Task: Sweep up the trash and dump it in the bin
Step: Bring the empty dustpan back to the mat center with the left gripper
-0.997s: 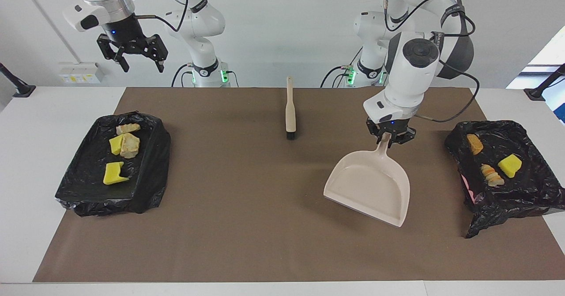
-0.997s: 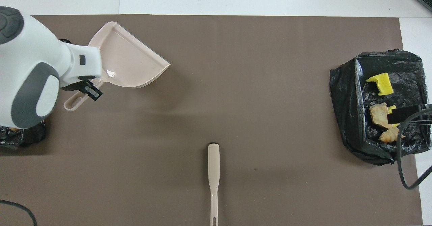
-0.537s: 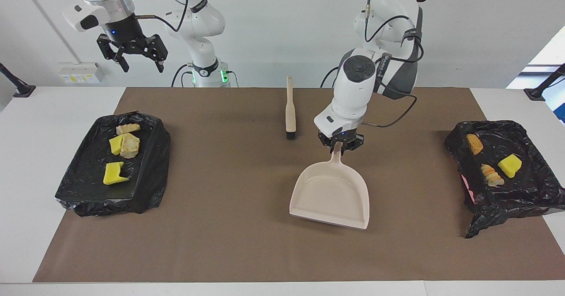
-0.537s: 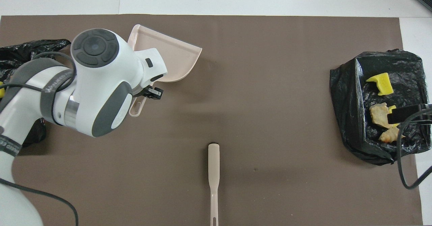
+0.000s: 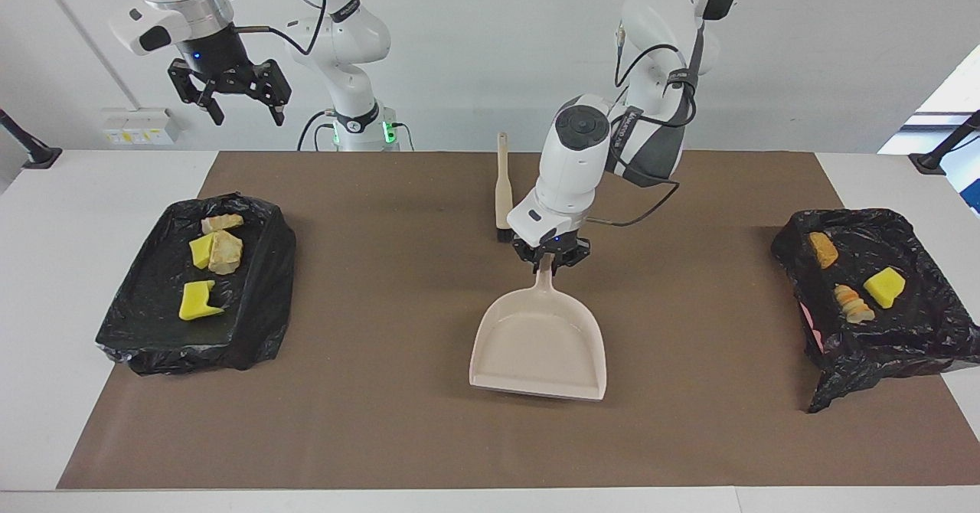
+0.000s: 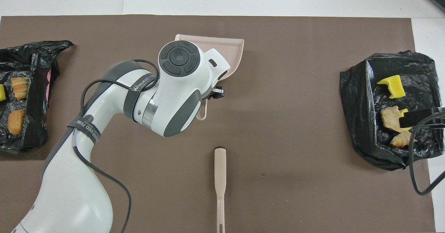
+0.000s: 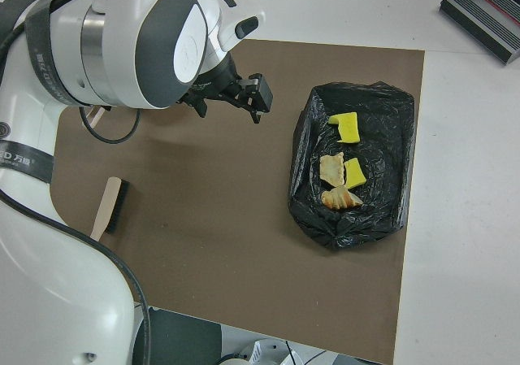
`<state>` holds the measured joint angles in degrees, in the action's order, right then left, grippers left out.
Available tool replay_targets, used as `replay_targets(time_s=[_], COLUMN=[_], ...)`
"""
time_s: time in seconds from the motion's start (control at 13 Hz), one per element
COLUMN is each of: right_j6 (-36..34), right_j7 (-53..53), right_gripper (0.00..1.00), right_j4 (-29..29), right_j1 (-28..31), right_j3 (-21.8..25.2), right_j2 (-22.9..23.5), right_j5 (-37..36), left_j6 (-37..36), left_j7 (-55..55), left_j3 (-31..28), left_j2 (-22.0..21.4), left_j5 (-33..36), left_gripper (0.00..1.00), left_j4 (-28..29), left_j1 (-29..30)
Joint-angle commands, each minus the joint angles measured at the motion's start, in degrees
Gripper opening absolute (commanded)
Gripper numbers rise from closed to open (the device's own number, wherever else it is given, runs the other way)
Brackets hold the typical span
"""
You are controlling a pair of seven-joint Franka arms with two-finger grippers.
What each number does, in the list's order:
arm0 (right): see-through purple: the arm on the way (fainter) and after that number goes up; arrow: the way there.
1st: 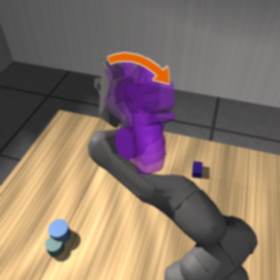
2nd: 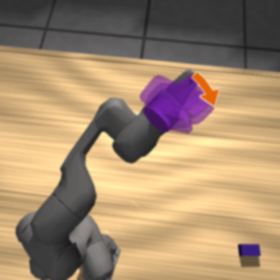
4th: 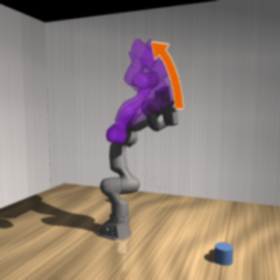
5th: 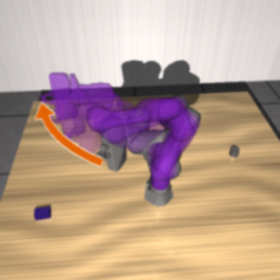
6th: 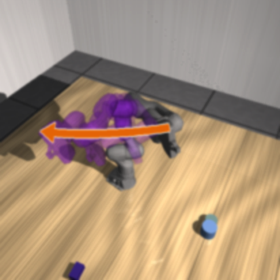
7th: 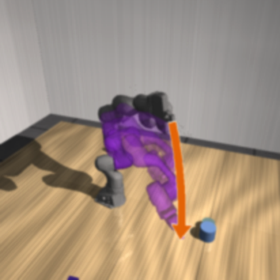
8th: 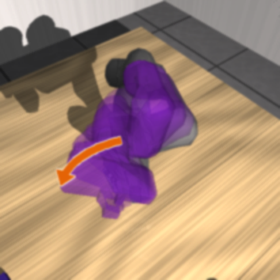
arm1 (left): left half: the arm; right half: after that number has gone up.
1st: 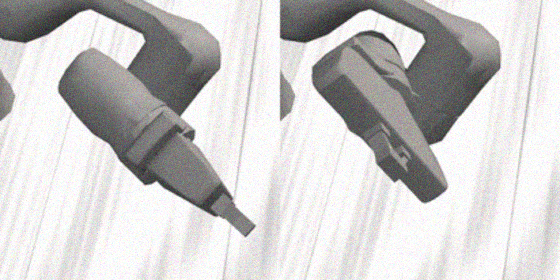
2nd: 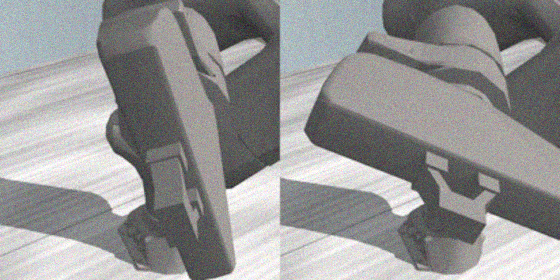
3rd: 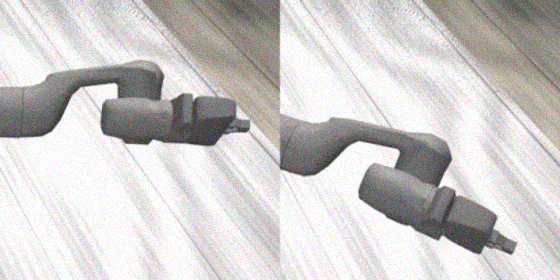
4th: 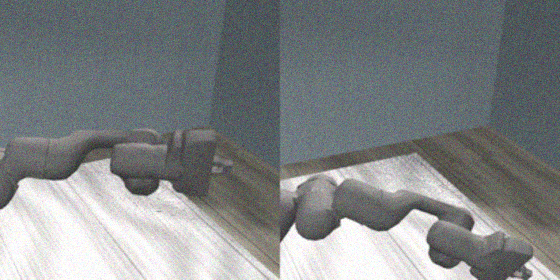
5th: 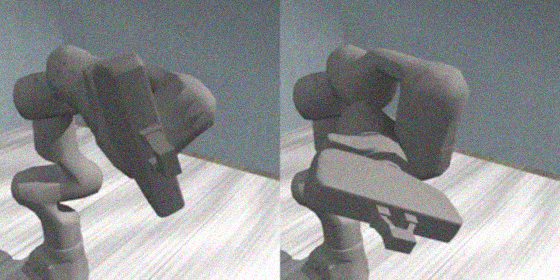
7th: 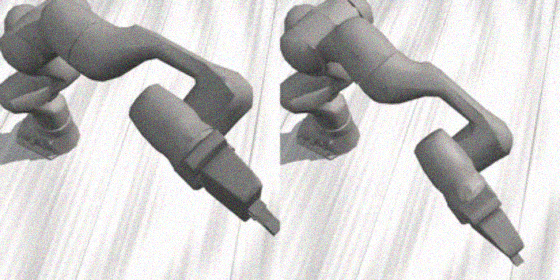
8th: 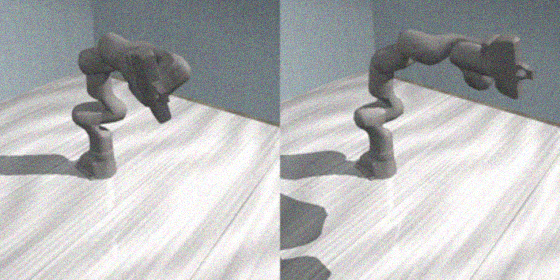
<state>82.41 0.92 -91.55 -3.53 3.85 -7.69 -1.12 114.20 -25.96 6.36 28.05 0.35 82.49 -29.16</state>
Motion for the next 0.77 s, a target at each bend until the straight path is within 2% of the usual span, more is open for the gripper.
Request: replay_targets(time_s=[0.0, 0.23, 0.69], right_j6=[0.0, 0.0, 0.0], right_j7=[-1.5, -1.5, -1.5], right_gripper=[1.00, 1.00, 1.00], right_j4=[-1.0, -1.0, -1.0], right_j1=[0.5, 0.5, 0.4], right_j3=[0.0, 0.0, 0.0], right_j2=[-1.0, -1.0, -1.0], right_j5=[0.4, 0.4, 0.4], left_j6=[-2.1, -2.1, -2.1], left_j7=[-1.5, -1.6, -1.6], left_j3=[-1.7, -1.7, -1.3], left_j2=[7.8, 9.6, 9.1], left_j5=[-0.5, -0.5, -0.9], left_gripper=[0.00, 0.00, 0.00], left_j4=[-10.0, -10.5, -8.7], left_j1=[-2.9, -3.8, -4.0])
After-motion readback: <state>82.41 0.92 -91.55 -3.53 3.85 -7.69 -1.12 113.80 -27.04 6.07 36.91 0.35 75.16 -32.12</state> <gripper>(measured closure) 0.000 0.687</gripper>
